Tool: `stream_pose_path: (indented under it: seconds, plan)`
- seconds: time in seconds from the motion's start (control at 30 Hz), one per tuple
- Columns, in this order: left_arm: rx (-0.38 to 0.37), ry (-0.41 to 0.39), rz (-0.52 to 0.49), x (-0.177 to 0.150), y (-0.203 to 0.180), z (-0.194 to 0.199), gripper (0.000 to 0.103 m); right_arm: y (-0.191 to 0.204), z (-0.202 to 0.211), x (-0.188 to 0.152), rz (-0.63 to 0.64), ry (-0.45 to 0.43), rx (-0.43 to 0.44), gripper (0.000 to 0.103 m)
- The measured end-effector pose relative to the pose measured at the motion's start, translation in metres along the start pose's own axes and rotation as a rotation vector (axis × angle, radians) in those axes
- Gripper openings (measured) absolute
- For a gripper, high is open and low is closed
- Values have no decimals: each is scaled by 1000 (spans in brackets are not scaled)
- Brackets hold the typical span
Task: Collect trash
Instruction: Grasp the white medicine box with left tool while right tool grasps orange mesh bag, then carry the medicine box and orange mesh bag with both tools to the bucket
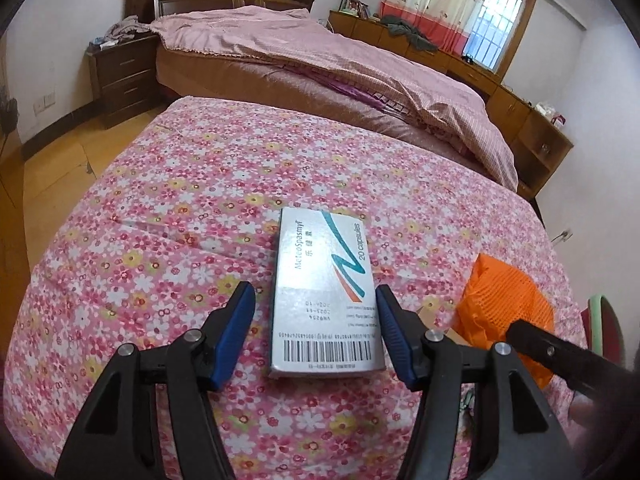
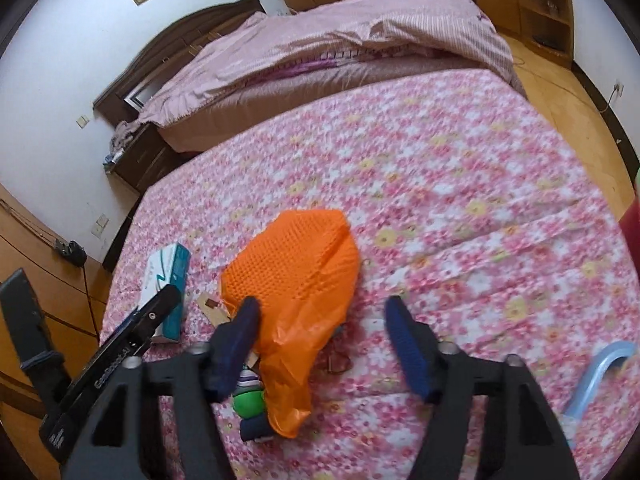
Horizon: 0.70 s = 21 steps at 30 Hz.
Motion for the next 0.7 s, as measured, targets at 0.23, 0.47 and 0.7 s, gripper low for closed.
stream_pose_path:
  seconds: [0.23, 0.47, 0.7]
  plan:
    - [-5, -5, 14, 0, 3, 1, 53, 9, -8, -1, 0, -5, 33, 27]
    - [-5, -3, 9, 0, 5, 2, 53, 10, 15, -5, -21, -81, 64, 10]
    - [-8, 3, 5, 0, 1, 3, 52, 0, 61, -10, -22, -154, 41, 10]
Point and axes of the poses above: each gripper's, at about its wrist camera, not at the fingertips, and z roughly against the way its jaws point, y to its left, x to its top, the point moved 3 cm from there along -z, roughly the way its jaws point
